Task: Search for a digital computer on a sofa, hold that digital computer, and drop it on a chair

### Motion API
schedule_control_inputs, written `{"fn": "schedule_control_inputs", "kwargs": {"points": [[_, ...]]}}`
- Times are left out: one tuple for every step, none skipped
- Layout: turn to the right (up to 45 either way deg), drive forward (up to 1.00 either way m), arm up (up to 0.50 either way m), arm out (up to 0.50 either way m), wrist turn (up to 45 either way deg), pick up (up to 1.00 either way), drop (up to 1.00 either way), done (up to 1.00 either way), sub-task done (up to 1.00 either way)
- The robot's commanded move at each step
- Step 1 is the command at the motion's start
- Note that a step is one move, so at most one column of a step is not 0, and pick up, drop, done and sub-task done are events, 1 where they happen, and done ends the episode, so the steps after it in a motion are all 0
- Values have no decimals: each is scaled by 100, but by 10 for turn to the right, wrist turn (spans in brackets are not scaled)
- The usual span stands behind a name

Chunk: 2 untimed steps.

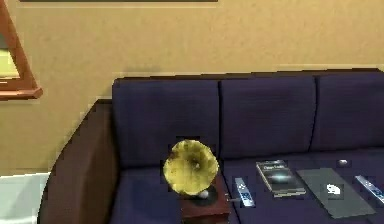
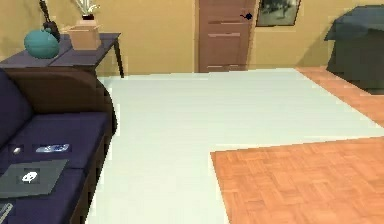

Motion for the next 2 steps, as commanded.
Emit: {"fn": "schedule_control_inputs", "kwargs": {"points": [[450, 0, 0, 0, 0, 0, 0, 0, 0], [30, 0, 0, 0, 0, 0, 0, 0, 0]]}}
